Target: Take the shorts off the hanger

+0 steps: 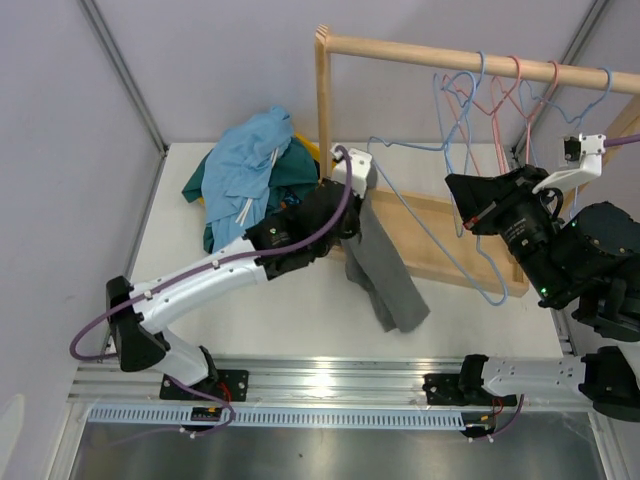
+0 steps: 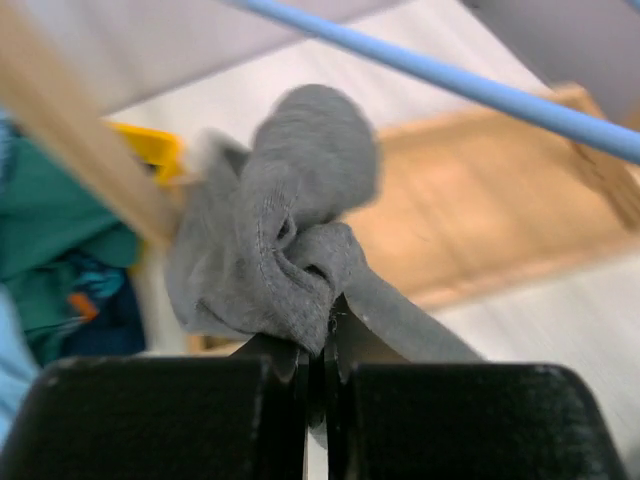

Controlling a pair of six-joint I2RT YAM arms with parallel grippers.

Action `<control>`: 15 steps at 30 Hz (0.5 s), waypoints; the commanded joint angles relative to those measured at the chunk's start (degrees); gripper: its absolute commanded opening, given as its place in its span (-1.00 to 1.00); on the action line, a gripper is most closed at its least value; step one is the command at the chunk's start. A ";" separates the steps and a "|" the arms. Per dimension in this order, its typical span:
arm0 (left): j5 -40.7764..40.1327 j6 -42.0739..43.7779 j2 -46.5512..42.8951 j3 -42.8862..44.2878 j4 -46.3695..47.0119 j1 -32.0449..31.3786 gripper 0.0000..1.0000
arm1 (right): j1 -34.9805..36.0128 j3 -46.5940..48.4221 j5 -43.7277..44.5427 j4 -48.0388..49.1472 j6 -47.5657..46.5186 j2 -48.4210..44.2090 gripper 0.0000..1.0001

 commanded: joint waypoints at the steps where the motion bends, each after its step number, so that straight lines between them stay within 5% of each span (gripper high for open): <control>1: 5.19 0.40 -4.67 0.97 -0.47 1.19 -1.00 | 0.51 1.81 2.65 0.04 0.55 1.38 -1.00; 5: 6.96 -4.17 -13.26 -7.04 0.42 -1.26 -1.00 | 0.42 4.53 6.60 5.83 -7.53 4.46 -1.00; 15: -7.18 -17.43 -30.25 -19.44 -6.26 -25.14 -1.00 | -9.32 23.60 1.62 8.05 -19.34 20.80 -1.00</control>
